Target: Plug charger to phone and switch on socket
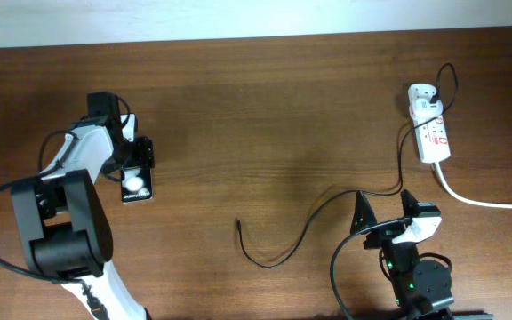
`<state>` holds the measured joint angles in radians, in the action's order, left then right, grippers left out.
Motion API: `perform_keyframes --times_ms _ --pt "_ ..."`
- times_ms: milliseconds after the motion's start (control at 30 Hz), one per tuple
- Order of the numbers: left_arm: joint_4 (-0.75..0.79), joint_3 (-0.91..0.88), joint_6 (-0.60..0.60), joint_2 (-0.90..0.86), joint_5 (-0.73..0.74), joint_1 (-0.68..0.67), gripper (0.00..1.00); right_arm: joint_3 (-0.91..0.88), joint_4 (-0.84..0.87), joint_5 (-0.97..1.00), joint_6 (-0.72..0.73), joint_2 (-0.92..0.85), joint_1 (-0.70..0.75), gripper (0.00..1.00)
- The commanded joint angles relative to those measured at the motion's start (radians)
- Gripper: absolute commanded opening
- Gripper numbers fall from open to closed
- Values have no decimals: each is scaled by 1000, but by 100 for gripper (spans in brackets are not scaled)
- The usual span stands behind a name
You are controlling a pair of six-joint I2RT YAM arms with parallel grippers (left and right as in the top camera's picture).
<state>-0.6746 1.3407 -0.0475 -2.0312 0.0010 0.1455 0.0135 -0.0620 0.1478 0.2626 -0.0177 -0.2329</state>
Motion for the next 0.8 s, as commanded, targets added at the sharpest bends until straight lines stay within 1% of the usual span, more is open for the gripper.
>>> perform_keyframes --times_ms 0,200,333,767 --pt "-18 -34 10 -18 37 -1 0 -8 -3 -5 5 6 5 99" --pt "-19 -30 10 -18 37 -1 0 -8 -3 -5 5 6 5 99" --pt "-60 22 10 -18 37 0 0 -8 -3 -5 5 6 5 98" --pt "-82 82 10 -16 38 0 0 -8 -3 -5 5 6 5 99"
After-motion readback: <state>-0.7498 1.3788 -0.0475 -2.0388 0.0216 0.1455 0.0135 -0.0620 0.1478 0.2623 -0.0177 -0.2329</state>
